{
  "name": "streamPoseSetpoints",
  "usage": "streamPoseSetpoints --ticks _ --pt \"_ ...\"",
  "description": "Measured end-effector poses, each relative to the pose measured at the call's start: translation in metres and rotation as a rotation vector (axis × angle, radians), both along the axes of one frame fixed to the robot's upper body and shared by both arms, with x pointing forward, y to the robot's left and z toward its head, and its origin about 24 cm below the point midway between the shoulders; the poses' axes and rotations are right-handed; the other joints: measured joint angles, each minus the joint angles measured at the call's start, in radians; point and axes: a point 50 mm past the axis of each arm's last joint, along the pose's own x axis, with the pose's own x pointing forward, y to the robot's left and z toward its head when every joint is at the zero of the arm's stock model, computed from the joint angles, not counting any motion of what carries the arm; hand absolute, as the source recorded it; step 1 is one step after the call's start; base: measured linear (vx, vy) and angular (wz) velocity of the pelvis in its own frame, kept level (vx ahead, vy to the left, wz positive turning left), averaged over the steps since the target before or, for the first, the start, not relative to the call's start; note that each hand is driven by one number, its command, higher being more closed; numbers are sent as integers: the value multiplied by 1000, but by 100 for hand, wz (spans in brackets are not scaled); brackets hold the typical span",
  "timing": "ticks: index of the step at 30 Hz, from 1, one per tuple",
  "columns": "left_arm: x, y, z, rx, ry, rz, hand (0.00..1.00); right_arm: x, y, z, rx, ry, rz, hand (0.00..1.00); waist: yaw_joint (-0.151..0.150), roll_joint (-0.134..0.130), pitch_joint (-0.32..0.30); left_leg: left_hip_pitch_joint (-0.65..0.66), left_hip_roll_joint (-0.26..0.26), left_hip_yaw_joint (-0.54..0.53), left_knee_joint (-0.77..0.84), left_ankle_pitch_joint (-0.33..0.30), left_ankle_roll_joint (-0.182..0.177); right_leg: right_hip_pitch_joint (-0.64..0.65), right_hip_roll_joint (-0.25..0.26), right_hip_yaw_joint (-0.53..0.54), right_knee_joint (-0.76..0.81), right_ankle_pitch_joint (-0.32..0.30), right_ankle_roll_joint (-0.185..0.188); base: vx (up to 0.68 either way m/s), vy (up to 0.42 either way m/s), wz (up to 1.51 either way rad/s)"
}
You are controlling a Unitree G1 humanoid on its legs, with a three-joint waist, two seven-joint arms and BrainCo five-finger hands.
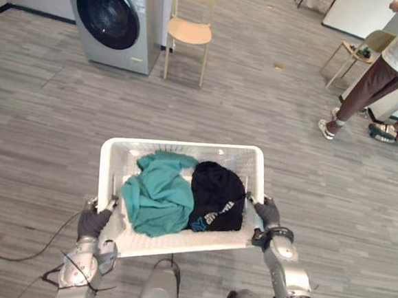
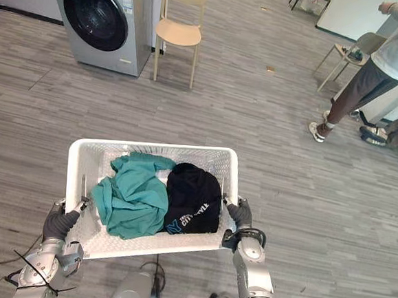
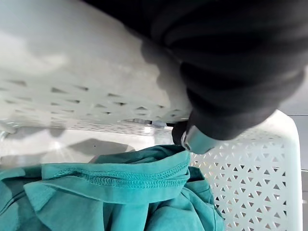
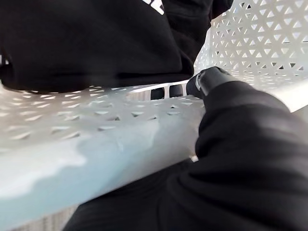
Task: Pick up the laundry basket with both hands and put the clothes into the washing machine.
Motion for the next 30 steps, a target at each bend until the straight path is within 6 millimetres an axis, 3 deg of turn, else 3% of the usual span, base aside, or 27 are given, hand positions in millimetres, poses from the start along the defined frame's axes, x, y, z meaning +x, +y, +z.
streamPoseSetpoints --ticks 3,4,6,7,8,9,10,11,12,13,15,16,17,18,20,22,24,30 --pt "2 0 1 2 -14 0 100 0 -1 1 3 -14 -5 100 -17 -10 -10 24 -2 3 -1 -17 -28 -13 4 -29 -404 48 -25 327 8 38" --pt "2 0 -1 -1 -4 2 100 -1 -1 -2 2 -2 -5 100 -16 -10 -10 38 -3 1 -1 -21 -35 -11 4 -29 -432 61 -27 342 -40 36" --pt "-4 4 -11 -5 49 20 100 -6 2 -14 11 53 -1 100 -16 -18 -15 109 -13 -11 -5 -33 -55 22 11 -31 -460 115 -68 426 -153 38" --pt "-6 5 -12 -4 52 22 100 -7 3 -15 13 57 1 100 -17 -18 -19 127 -6 -9 -7 -48 -82 30 22 -41 -458 130 -78 365 -186 42" --pt "-8 6 -12 0 56 24 100 -9 4 -16 15 63 5 100 -16 -13 -29 149 12 2 -5 -79 -134 47 46 -79 -454 160 -95 323 -189 33" --pt "-14 10 -10 12 57 44 100 -9 10 -16 23 60 21 100 -15 -24 -36 129 19 -16 114 -88 -141 79 87 -115 -457 247 -143 363 -271 3" --pt "-21 9 -14 -12 71 78 100 -10 11 -13 2 45 46 100 1 20 -55 61 63 -32 307 -63 -54 132 141 -142 -500 177 -162 356 -249 -30" --pt "-25 9 -15 -23 73 96 100 -9 10 -10 -8 32 54 100 9 35 -67 20 96 -42 416 -30 -5 162 167 -126 -537 157 -173 308 -127 -72" --pt "-27 6 -17 -41 74 108 100 -9 9 -8 -15 23 55 100 19 66 -76 -63 147 -71 538 -5 0 183 206 -109 -579 144 -161 293 -22 -57" --pt "-24 6 -15 -37 64 97 100 -9 6 -7 -15 22 43 100 19 64 -75 -103 170 -74 533 -38 -11 188 210 -102 -596 149 -152 386 -24 -44" --pt "-15 1 -15 -50 52 61 100 -8 -3 -9 -18 30 10 100 8 15 -61 -141 183 -63 225 -60 -33 221 158 -77 -655 168 -124 380 54 -16" --pt "-12 -3 -18 -60 59 47 100 -7 -7 -12 -23 40 -3 100 2 14 -62 -117 178 -65 82 -30 -67 231 144 -74 -663 176 -110 295 238 -28" --pt "-10 -5 -23 -69 75 39 100 -7 -8 -18 -27 68 -5 100 5 -2 -64 -66 159 -49 -13 12 -133 256 121 -49 -694 196 -81 244 269 -32" --pt "-10 -4 -28 -67 96 38 100 -8 -7 -21 -24 81 -2 100 2 -19 -72 -49 119 -39 -40 63 -124 275 100 -32 -739 231 -69 188 226 -28" --pt "-6 -5 -26 -68 84 35 100 -8 -8 -20 -25 77 -8 100 -18 -28 -78 -46 87 -40 -46 73 -112 298 77 -35 -779 266 -62 142 219 15" --pt "0 -8 -23 -61 69 9 100 -8 -12 -20 -20 70 -30 100 -16 -29 -79 -45 64 -40 -57 77 -107 303 59 -47 -788 285 -54 124 241 24" --pt "1 -7 -22 -53 68 7 100 -8 -11 -19 -18 67 -30 100 -14 -31 -80 -42 50 -42 -68 88 -88 307 47 -48 -788 289 -54 119 171 20" --pt "-1 -7 -23 -52 72 19 100 -8 -9 -20 -12 68 -30 100 -12 -30 -82 20 41 -51 -122 95 -77 342 44 -48 -783 290 -53 96 64 9"
